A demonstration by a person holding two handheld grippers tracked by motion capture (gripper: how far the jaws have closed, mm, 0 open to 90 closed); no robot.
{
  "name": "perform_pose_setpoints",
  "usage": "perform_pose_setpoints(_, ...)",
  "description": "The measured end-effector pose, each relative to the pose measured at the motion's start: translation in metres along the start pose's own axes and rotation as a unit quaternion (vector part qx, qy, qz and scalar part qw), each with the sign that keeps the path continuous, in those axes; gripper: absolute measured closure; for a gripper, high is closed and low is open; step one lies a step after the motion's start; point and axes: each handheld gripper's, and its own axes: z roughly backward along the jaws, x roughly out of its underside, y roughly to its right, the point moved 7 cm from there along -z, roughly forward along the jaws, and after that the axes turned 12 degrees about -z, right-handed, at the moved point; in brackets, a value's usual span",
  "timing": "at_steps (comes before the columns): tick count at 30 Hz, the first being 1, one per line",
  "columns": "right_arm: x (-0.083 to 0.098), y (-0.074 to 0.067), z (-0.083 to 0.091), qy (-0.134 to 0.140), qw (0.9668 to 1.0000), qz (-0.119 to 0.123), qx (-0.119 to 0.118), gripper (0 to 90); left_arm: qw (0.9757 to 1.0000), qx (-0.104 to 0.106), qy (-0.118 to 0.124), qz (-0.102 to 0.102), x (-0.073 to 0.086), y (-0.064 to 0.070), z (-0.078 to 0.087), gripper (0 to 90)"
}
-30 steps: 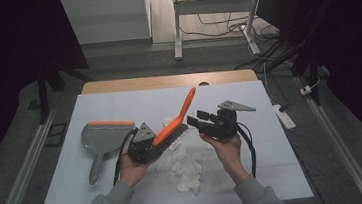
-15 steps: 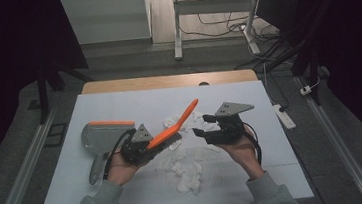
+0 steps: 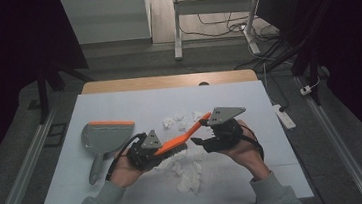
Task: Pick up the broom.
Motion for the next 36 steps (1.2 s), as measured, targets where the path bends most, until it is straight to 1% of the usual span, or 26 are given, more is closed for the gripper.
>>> perform_pose_setpoints(1, -0.001, -0.003, 0.0, -0.004, 0.9999, 0.016, 0.005, 33.7, 1.0, 0.003, -0.005, -0.004, 0.0, 0.001, -0.001, 79.1)
perform_pose_setpoints(3, -0.002, -0.005, 0.0, -0.004, 0.9998, 0.02, 0.005, 33.5, 0.9998, 0.008, -0.012, -0.011, 0.001, 0.002, -0.002, 79.1)
perform_pose_setpoints(4, -0.003, -0.008, 0.0, -0.009, 0.9996, 0.027, 0.0, 32.8, 0.9998, 0.006, -0.014, -0.014, 0.001, 0.002, -0.003, 79.1)
perform_pose_setpoints(5, -0.003, -0.008, 0.0, -0.009, 0.9996, 0.027, 0.0, 32.8, 0.9997, 0.006, -0.017, -0.016, 0.001, 0.003, -0.004, 79.1)
perform_pose_setpoints(7, -0.003, -0.012, -0.002, -0.017, 0.9993, 0.033, -0.005, 32.3, 0.9995, 0.01, -0.02, -0.022, 0.0, 0.004, -0.005, 79.1)
perform_pose_setpoints(8, -0.001, -0.016, -0.005, -0.029, 0.9987, 0.04, -0.012, 31.5, 0.9994, 0.009, -0.022, -0.025, -0.001, 0.006, -0.006, 79.1)
perform_pose_setpoints(9, -0.001, -0.016, -0.005, -0.029, 0.9987, 0.04, -0.012, 31.5, 0.9991, 0.009, -0.027, -0.031, -0.001, 0.007, -0.007, 79.1)
perform_pose_setpoints(10, 0.0, -0.018, -0.007, -0.037, 0.9982, 0.045, -0.016, 31.5, 0.9988, 0.008, -0.031, -0.036, -0.001, 0.009, -0.008, 79.1)
perform_pose_setpoints(15, 0.009, -0.024, -0.021, -0.077, 0.9946, 0.063, -0.03, 31.2, 0.9971, 0.014, -0.043, -0.061, -0.005, 0.017, -0.013, 79.1)
perform_pose_setpoints(17, 0.014, -0.026, -0.026, -0.094, 0.9929, 0.063, -0.039, 32.1, 0.9968, 0.015, -0.044, -0.065, -0.006, 0.019, -0.014, 79.1)
perform_pose_setpoints(18, 0.018, -0.027, -0.03, -0.107, 0.9911, 0.065, -0.045, 33.5, 0.9967, 0.016, -0.044, -0.067, -0.006, 0.02, -0.014, 79.1)
perform_pose_setpoints(19, 0.018, -0.027, -0.03, -0.107, 0.9911, 0.065, -0.045, 33.5, 0.9965, 0.018, -0.043, -0.069, -0.007, 0.021, -0.014, 79.1)
perform_pose_setpoints(20, 0.022, -0.028, -0.033, -0.122, 0.9889, 0.066, -0.053, 33.8, 0.9964, 0.016, -0.044, -0.071, -0.007, 0.021, -0.013, 79.1)
perform_pose_setpoints(21, 0.024, -0.028, -0.034, -0.128, 0.988, 0.067, -0.055, 35.6, 0.9963, 0.017, -0.042, -0.073, -0.008, 0.021, -0.013, 79.0)
perform_pose_setpoints(23, 0.025, -0.029, -0.036, -0.132, 0.9874, 0.069, -0.054, 36.8, 0.9962, 0.02, -0.038, -0.076, -0.008, 0.022, -0.012, 79.1)
perform_pose_setpoints(24, 0.027, -0.029, -0.037, -0.137, 0.9864, 0.073, -0.053, 37.5, 0.9961, 0.022, -0.037, -0.077, -0.009, 0.022, -0.011, 79.1)
perform_pose_setpoints(25, 0.03, -0.029, -0.04, -0.147, 0.9846, 0.078, -0.055, 40.8, 0.996, 0.024, -0.035, -0.078, -0.009, 0.022, -0.011, 79.1)
perform_pose_setpoints(26, 0.03, -0.029, -0.04, -0.147, 0.9846, 0.078, -0.055, 40.8, 0.996, 0.026, -0.033, -0.079, -0.009, 0.023, -0.011, 79.1)
perform_pose_setpoints(27, 0.032, -0.03, -0.041, -0.153, 0.9829, 0.087, -0.054, 45.5, 0.9958, 0.025, -0.034, -0.081, -0.009, 0.023, -0.011, 79.0)
perform_pose_setpoints(28, 0.032, -0.03, -0.041, -0.153, 0.9829, 0.087, -0.054, 45.5, 0.9956, 0.025, -0.034, -0.083, -0.009, 0.023, -0.01, 79.0)
perform_pose_setpoints(29, 0.034, -0.03, -0.042, -0.158, 0.9813, 0.096, -0.053, 49.6, 0.9955, 0.026, -0.034, -0.085, -0.009, 0.023, -0.01, 79.0)
perform_pose_setpoints(30, 0.034, -0.03, -0.042, -0.158, 0.9813, 0.096, -0.053, 49.6, 0.9953, 0.027, -0.034, -0.086, -0.009, 0.023, -0.01, 79.0)
perform_pose_setpoints(31, 0.036, -0.031, -0.042, -0.165, 0.9793, 0.104, -0.055, 53.6, 0.9953, 0.028, -0.033, -0.086, -0.01, 0.023, -0.01, 79.0)
perform_pose_setpoints(32, 0.036, -0.031, -0.042, -0.165, 0.9793, 0.104, -0.055, 53.6, 0.9952, 0.029, -0.033, -0.087, -0.01, 0.023, -0.01, 79.0)
perform_pose_setpoints(34, 0.036, -0.032, -0.042, -0.163, 0.9782, 0.113, -0.061, 56.3, 0.9952, 0.027, -0.031, -0.089, -0.01, 0.023, -0.009, 79.0)
perform_pose_setpoints(36, 0.035, -0.032, -0.041, -0.159, 0.978, 0.119, -0.065, 57.7, 0.9954, 0.026, -0.026, -0.089, -0.01, 0.021, -0.007, 78.7)
